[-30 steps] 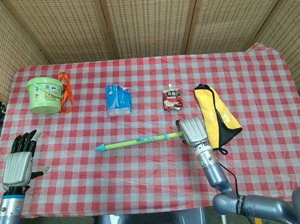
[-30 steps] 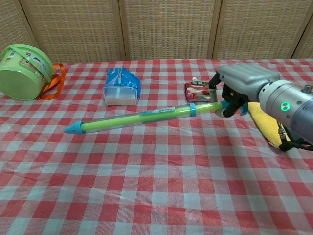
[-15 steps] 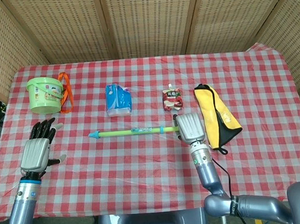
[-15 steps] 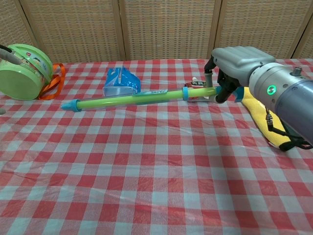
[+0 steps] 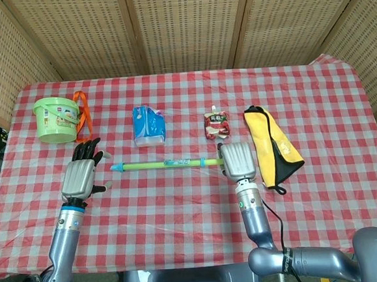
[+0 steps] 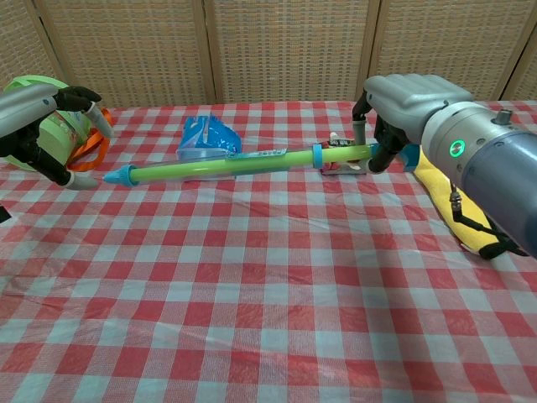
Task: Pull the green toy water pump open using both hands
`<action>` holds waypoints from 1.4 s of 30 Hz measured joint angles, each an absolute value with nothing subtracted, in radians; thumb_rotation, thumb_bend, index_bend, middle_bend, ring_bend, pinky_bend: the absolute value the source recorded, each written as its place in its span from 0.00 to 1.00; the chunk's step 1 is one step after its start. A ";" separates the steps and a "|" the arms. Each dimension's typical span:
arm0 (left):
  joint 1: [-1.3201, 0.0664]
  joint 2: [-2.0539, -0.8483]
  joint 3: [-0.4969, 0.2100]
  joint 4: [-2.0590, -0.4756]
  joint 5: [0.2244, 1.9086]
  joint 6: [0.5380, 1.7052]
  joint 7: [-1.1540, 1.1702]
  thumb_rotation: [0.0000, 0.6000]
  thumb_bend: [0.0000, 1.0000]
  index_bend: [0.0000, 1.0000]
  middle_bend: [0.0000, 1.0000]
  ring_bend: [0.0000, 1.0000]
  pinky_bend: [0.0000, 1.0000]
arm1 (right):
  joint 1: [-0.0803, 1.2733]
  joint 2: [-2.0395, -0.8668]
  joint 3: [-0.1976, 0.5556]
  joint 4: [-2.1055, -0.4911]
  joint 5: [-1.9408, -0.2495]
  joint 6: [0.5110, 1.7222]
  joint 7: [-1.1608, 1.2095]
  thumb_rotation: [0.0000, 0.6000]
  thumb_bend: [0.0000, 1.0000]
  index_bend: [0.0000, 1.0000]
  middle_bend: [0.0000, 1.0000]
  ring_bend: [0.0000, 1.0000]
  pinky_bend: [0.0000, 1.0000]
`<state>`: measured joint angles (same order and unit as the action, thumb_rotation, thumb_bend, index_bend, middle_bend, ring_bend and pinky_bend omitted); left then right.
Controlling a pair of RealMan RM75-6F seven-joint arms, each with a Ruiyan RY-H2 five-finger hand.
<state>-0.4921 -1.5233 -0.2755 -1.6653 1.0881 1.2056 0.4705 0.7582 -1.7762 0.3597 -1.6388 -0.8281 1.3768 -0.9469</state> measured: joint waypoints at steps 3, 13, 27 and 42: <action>-0.509 -1.541 -0.279 -1.658 1.072 1.203 0.486 1.00 0.18 0.37 0.00 0.00 0.00 | 0.760 -1.772 0.356 -1.647 -0.831 1.384 -0.950 1.00 0.59 0.81 1.00 1.00 0.96; -0.558 -1.602 -0.294 -1.614 1.027 1.207 0.505 1.00 0.23 0.39 0.00 0.00 0.00 | 0.753 -1.749 0.345 -1.692 -0.843 1.418 -0.950 1.00 0.58 0.81 1.00 1.00 0.96; -0.602 -1.648 -0.296 -1.579 0.989 1.221 0.530 1.00 0.27 0.41 0.00 0.00 0.00 | 0.739 -1.719 0.330 -1.725 -0.832 1.424 -0.925 1.00 0.58 0.81 1.00 1.00 0.96; -0.618 -1.684 -0.292 -1.555 0.994 1.251 0.512 1.00 0.39 0.53 0.00 0.00 0.00 | 0.736 -1.704 0.316 -1.737 -0.838 1.425 -0.908 1.00 0.59 0.81 1.00 1.00 0.97</action>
<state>-0.6181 -1.6844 -0.2919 -1.5551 0.9945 1.2515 0.5123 0.7357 -1.7041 0.3164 -1.7369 -0.8382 1.4246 -0.9075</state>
